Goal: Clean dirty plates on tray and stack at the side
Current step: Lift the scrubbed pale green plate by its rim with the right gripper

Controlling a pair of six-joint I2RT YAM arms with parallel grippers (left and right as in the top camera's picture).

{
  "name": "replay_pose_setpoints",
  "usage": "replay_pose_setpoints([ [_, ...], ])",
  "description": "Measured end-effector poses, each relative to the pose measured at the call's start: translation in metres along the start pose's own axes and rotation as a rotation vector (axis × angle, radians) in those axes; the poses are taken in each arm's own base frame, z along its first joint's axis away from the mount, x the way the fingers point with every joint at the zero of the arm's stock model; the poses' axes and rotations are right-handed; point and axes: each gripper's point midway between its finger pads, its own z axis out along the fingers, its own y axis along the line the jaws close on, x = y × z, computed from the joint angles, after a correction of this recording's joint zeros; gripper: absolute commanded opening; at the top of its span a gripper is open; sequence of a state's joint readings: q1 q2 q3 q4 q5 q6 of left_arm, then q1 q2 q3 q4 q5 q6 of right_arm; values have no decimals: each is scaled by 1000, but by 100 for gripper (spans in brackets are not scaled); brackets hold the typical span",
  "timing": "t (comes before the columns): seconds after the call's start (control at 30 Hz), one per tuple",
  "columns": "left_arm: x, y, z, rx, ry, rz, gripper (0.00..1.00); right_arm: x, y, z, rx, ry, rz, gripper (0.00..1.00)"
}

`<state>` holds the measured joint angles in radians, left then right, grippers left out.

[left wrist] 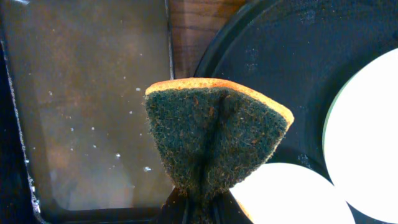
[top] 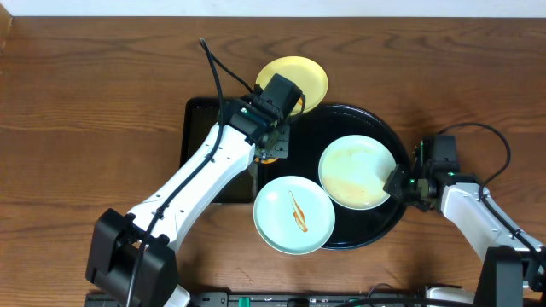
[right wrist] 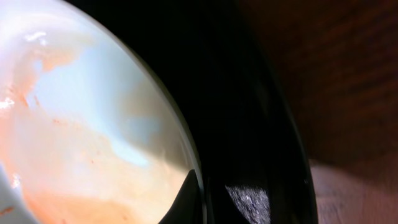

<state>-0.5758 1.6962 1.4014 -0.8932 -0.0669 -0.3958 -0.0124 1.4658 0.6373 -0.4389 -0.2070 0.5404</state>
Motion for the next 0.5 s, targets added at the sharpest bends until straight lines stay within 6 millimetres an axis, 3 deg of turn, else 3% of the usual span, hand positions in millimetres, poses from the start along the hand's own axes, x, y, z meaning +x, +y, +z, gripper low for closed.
replay_pose_setpoints([
  [0.37, 0, 0, 0, 0, 0, 0, 9, -24, 14, -3, -49, -94, -98, 1],
  [0.5, 0, 0, 0, -1, 1, 1, 13, -39, 24, -14, -55, -121, -186, 1],
])
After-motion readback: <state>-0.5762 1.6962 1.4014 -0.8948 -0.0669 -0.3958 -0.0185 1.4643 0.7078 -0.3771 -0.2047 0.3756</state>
